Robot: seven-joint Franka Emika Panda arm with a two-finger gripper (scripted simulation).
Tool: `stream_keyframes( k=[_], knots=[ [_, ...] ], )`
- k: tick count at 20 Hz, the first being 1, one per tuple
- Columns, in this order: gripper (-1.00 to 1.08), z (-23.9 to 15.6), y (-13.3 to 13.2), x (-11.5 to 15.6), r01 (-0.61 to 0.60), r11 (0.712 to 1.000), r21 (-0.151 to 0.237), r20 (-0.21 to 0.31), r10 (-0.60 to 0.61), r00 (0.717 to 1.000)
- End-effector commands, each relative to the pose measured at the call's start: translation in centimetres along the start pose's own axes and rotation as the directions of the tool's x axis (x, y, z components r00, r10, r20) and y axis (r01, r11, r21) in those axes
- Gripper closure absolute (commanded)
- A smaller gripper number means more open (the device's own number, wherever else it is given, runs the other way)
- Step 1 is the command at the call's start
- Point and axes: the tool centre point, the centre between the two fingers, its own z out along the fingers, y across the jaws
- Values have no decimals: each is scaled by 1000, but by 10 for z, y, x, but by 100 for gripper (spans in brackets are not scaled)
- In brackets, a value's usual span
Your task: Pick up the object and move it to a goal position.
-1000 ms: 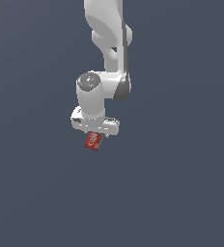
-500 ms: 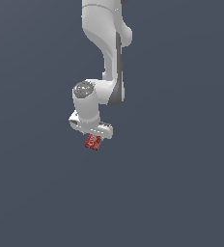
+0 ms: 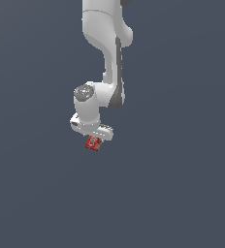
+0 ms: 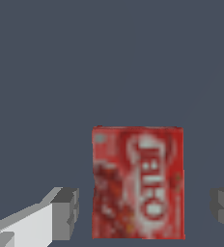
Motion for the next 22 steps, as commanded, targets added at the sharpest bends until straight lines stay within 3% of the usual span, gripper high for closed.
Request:
stream_keyframes(
  k=[1, 11, 12, 22],
  knots=[
    [-92, 11, 0, -1, -1, 1000, 0, 1, 1, 1000],
    [-92, 41, 1, 0, -4, 1000, 0, 0, 4, 1000],
    [108, 41, 1, 0, -4, 1000, 0, 0, 4, 1000],
    [108, 40, 0, -1, -3, 1000, 0, 0, 3, 1000]
  ],
)
